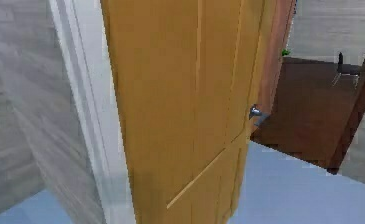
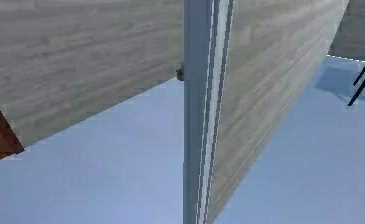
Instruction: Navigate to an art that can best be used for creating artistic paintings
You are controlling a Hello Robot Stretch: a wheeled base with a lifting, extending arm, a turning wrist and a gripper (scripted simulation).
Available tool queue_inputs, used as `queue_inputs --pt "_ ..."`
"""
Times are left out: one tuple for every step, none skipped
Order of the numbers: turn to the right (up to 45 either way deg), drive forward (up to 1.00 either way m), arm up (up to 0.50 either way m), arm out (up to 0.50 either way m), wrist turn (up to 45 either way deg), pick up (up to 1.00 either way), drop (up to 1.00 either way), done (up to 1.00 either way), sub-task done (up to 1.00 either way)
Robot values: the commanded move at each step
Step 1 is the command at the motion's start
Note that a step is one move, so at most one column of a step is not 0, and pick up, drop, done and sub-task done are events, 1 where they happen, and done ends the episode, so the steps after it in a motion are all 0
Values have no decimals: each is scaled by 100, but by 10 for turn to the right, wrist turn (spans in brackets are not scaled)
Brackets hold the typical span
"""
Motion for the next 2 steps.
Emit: queue_inputs --pt "390 0 0 0 0 0 0 0 0" --pt "0 100 0 0 0 0 0 0 0"
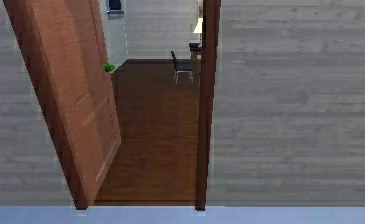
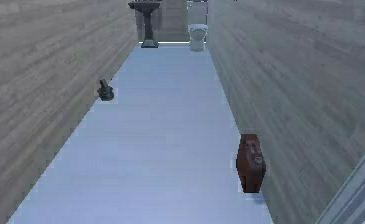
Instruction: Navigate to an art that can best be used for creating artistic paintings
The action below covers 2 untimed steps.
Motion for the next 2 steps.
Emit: queue_inputs --pt "30 0 0 0 0 0 0 0 0" --pt "450 0 0 0 0 0 0 0 0"
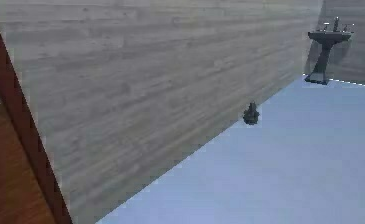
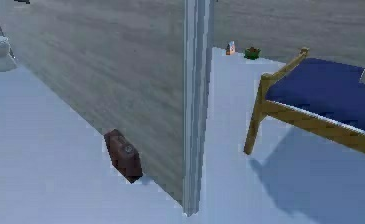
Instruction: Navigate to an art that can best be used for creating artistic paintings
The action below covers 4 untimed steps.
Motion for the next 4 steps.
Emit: queue_inputs --pt "420 0 0 0 0 0 0 0 0" --pt "0 30 0 0 0 0 0 0 0" --pt "-450 0 0 0 0 0 0 0 0" --pt "-420 0 0 0 0 0 0 0 0"
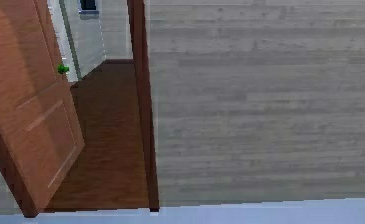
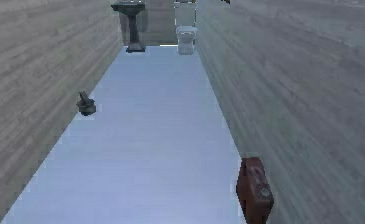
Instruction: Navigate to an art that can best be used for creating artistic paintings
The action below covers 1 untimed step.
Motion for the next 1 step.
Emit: queue_inputs --pt "-30 0 0 0 0 0 0 0 0"
